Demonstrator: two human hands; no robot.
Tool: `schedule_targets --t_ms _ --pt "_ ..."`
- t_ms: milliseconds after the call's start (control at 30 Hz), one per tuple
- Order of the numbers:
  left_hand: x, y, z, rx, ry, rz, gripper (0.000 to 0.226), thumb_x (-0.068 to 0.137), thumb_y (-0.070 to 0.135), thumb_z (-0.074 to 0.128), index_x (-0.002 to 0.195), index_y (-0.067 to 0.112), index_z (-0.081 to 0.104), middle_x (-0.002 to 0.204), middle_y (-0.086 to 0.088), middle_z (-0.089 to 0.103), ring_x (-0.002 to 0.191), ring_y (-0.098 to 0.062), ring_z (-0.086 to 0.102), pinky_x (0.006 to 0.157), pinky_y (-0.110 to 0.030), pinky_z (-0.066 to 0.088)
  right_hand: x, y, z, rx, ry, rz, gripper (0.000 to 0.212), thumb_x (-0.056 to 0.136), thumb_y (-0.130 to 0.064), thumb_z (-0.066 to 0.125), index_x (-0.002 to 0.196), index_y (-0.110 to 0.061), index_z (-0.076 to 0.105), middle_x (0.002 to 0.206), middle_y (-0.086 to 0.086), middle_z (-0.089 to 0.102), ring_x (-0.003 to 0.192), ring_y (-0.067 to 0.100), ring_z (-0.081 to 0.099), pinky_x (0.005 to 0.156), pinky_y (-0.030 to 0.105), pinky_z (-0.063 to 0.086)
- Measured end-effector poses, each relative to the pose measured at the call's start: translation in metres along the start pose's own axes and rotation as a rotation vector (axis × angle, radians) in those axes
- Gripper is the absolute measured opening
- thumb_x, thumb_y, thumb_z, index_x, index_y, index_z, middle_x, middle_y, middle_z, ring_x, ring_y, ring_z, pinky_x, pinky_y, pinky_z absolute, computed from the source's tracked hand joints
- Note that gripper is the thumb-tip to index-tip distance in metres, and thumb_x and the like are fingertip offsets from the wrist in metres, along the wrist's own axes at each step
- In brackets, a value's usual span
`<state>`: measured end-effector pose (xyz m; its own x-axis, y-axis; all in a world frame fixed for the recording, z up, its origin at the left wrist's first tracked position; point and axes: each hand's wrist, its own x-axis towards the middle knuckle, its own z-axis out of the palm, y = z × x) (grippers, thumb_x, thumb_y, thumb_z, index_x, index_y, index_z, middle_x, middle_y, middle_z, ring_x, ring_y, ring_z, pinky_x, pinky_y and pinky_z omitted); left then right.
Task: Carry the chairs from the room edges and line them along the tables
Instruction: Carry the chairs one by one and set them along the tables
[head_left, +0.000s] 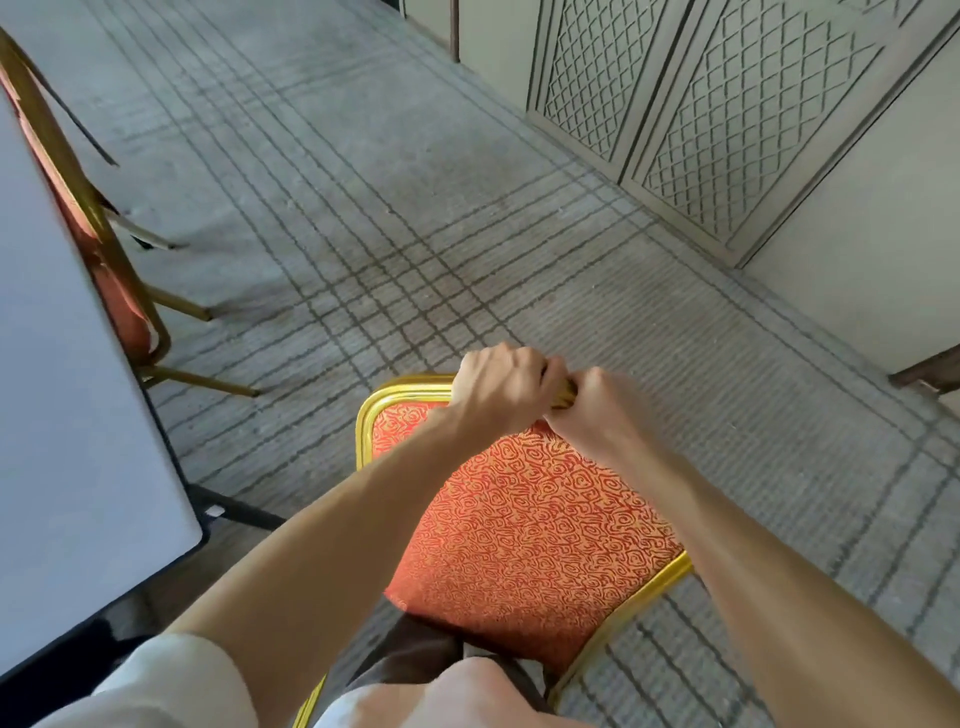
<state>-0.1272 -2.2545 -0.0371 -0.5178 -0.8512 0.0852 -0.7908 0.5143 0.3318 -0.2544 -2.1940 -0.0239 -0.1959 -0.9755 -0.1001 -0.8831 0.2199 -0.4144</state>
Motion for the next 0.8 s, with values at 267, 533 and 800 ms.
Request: schedule_targets --t_ms 267,533,800 --pt "0.079 -0.059 -0.007 0.038 0.036 0.063 0.048 0.094 0.044 0.018 0.068 0.015 0.045 0.059 0.002 0.049 0.058 -0.023 0.055 0.046 -0.028 0.019 0.112 -0.024 -0.008 -0.091 -0.126 -0.128 0.026 0.082 -0.035 0.066 0.079 -0.009 0.071 0.075 0.012 0.072 0.066 0.031 0.064 0.053 0.026 0.037" --pt "0.104 -0.163 -0.078 0.129 0.287 -0.144 0.051 0.092 0.045 0.013 0.079 0.016 0.053 0.071 -0.004 0.060 0.066 -0.030 0.058 0.049 -0.031 0.018 0.233 -0.141 -0.007 -0.171 -0.121 -0.679 0.024 0.079 -0.040 0.062 0.083 -0.017 0.070 0.080 0.008 0.073 0.078 0.032 0.069 0.057 0.030 0.042" --pt "0.120 -0.196 -0.095 0.146 0.451 -0.509 0.047 0.094 0.034 0.033 0.052 0.018 0.022 0.045 0.003 0.035 0.040 -0.025 0.034 0.040 -0.028 0.026 0.312 -0.180 0.022 -0.097 -0.129 -1.115 0.018 0.078 -0.038 0.055 0.067 -0.024 0.058 0.060 0.001 0.066 0.056 0.028 0.063 0.050 0.030 0.048"
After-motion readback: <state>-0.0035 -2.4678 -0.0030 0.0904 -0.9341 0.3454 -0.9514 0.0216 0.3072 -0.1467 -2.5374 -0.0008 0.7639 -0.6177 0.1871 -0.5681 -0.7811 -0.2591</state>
